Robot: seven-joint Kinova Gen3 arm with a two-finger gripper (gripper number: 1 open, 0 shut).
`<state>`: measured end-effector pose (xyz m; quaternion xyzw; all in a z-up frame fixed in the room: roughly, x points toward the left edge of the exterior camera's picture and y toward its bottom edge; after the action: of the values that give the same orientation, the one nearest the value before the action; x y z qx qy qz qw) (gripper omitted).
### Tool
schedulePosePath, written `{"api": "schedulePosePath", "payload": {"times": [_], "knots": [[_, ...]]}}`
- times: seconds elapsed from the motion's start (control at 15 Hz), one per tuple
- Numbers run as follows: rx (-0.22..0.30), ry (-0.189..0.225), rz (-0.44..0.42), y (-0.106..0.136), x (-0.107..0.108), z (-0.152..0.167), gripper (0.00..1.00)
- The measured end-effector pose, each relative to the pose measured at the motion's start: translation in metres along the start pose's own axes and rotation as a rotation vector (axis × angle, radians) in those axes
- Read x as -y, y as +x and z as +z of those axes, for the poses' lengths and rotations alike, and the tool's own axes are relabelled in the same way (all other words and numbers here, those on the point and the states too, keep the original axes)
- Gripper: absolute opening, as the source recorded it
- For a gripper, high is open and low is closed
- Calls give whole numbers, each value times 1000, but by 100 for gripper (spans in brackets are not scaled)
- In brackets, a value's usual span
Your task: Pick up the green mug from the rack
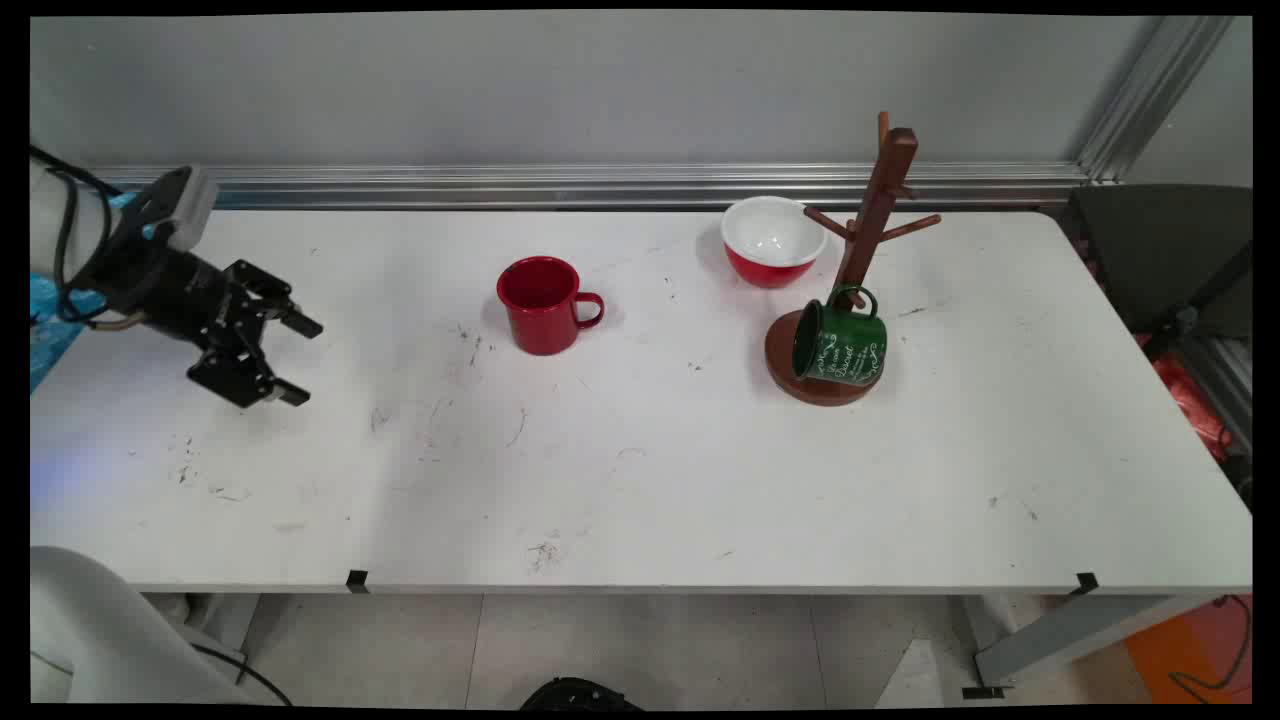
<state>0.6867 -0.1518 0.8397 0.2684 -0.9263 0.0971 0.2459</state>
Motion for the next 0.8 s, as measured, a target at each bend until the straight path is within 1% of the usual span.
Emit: {"api": "schedulePosePath", "payload": {"times": [0.2,0.8], "knots": [[-42,0,-7,18,4,0,100],[-139,-4,-13,65,8,0,100]]}}
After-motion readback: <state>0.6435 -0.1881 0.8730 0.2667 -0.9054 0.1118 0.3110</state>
